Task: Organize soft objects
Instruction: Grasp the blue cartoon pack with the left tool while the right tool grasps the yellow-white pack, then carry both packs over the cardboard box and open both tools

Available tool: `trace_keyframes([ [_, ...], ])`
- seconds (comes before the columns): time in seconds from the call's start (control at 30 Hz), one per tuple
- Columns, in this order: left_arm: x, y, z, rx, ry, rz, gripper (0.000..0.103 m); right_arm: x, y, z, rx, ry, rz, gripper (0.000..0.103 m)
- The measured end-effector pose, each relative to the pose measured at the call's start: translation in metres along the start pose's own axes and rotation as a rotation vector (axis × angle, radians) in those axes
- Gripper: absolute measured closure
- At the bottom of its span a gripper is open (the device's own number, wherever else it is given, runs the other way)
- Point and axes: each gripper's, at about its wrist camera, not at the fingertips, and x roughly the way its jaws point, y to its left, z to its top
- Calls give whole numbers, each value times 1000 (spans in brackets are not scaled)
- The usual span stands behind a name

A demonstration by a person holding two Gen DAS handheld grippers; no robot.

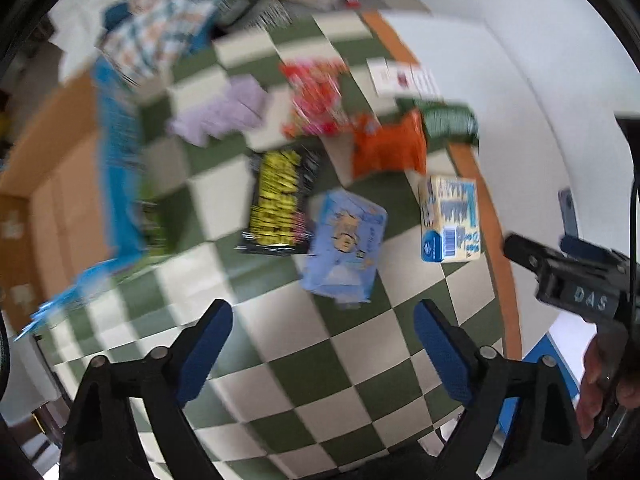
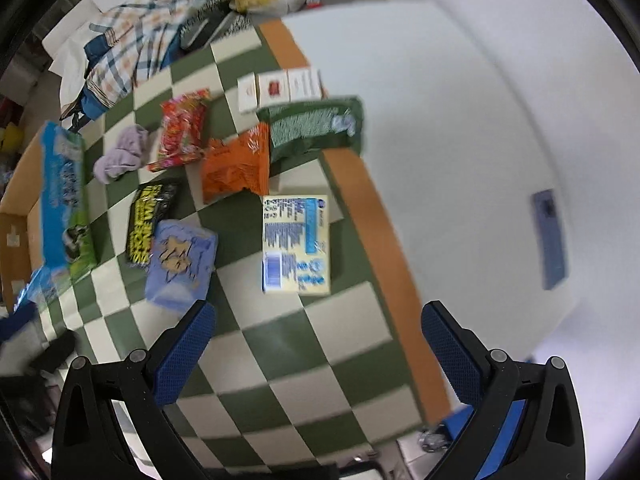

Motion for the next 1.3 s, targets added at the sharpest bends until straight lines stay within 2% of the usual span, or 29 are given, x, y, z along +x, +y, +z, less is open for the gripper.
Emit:
trace_keyframes([
  [0.17,59,-9,15,40,85,44,11,80,9,25,31,130,67,1],
  [0.3,91,-16,19,59,132,51,11,124,17,33,13,210,84,9],
  [0.33,99,-18,21,59,144,43,11,130,18,33,6,219,81,15],
  [0.37,104,-21,22,60,152,37,11,134,19,34,-4,226,77,25],
  [0.43,116,-27,23,65,175,29,11,142,16,32,-17,239,80,36],
  [0.63,136,-47,27,78,192,29,12,153,-5,25,-3,254,45,36],
  [0.73,145,-48,29,62,209,31,37,162,-3,23,-7,267,49,36],
  [0.8,153,-53,31,49,206,28,43,168,4,22,-12,267,39,36],
  [1.03,152,-40,32,0,195,3,53,190,18,15,-6,275,16,36],
  [1.13,144,-34,22,-14,183,-3,59,195,22,8,-4,266,10,37],
  [1.3,122,-36,2,-34,145,-28,61,193,24,-15,11,251,50,37],
])
